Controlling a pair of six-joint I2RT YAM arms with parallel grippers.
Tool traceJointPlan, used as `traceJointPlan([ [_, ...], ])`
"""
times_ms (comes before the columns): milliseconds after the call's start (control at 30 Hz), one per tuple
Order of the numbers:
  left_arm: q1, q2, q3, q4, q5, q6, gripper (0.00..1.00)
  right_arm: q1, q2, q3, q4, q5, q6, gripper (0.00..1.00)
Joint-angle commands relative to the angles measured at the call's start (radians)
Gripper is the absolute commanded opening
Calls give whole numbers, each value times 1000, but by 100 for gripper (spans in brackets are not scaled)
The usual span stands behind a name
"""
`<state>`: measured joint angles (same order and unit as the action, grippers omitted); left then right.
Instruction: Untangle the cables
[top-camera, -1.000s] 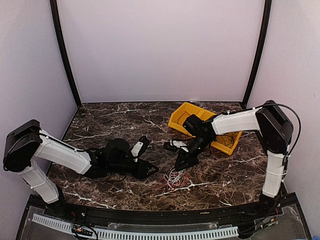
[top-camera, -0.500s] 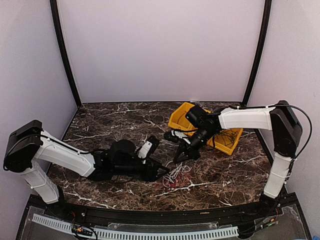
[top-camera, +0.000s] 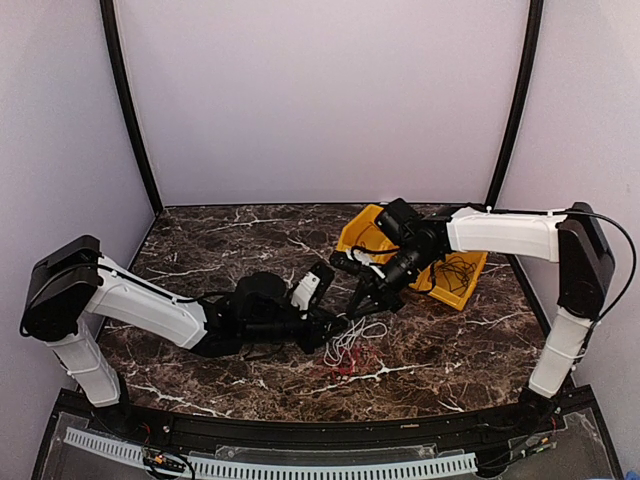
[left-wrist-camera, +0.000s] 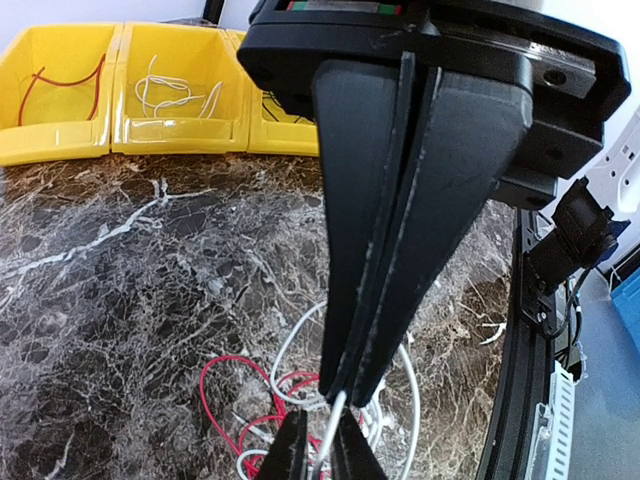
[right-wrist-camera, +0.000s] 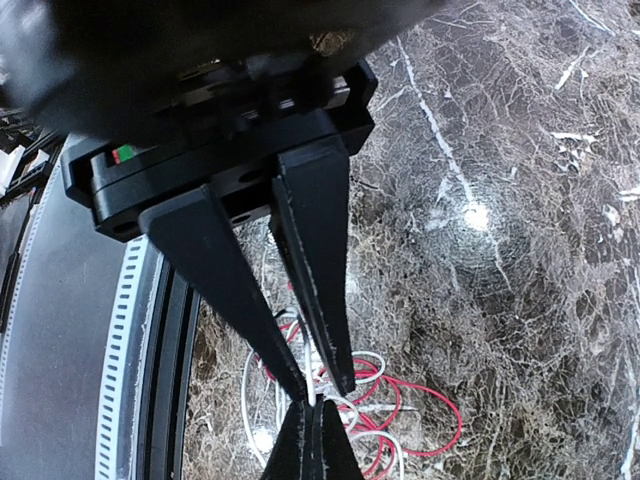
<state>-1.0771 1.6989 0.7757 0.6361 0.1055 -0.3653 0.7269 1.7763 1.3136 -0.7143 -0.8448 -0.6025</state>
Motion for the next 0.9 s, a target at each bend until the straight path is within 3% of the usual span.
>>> traceJointPlan([
  [0, -1, -39, -6, -21, -25, 1, 3, 13, -32, -25, 6, -7, 6, 0],
  [33, -1, -43, -19, -16, -30, -3, 1, 13, -32, -31, 17, -9, 14, 3],
  [167, -1, -71, -60, 21, -45, -32, 0, 19, -14, -63, 65, -55, 32, 31],
  [400, -1, -89, -65, 33, -58, -63, 0, 52, 111, -60, 96, -83, 39, 43],
  [433, -1, -99, -65, 31, -60, -64, 0, 56, 127, -58, 98, -87, 39, 41],
  [533, -1, -131, -67, 10, -72, -65, 0, 57, 163, -49, 98, -99, 40, 17],
  [600, -1, -162, -70, -11, -87, -61, 0, 57, 174, -56, 103, -93, 41, 6],
  [700, -1, -239, -74, -51, -146, -50, 0, 57, 182, -78, 121, -76, 48, 0],
  [867, -2, -418, -69, -150, -238, -2, 0, 57, 206, -101, 143, -30, 71, 0],
])
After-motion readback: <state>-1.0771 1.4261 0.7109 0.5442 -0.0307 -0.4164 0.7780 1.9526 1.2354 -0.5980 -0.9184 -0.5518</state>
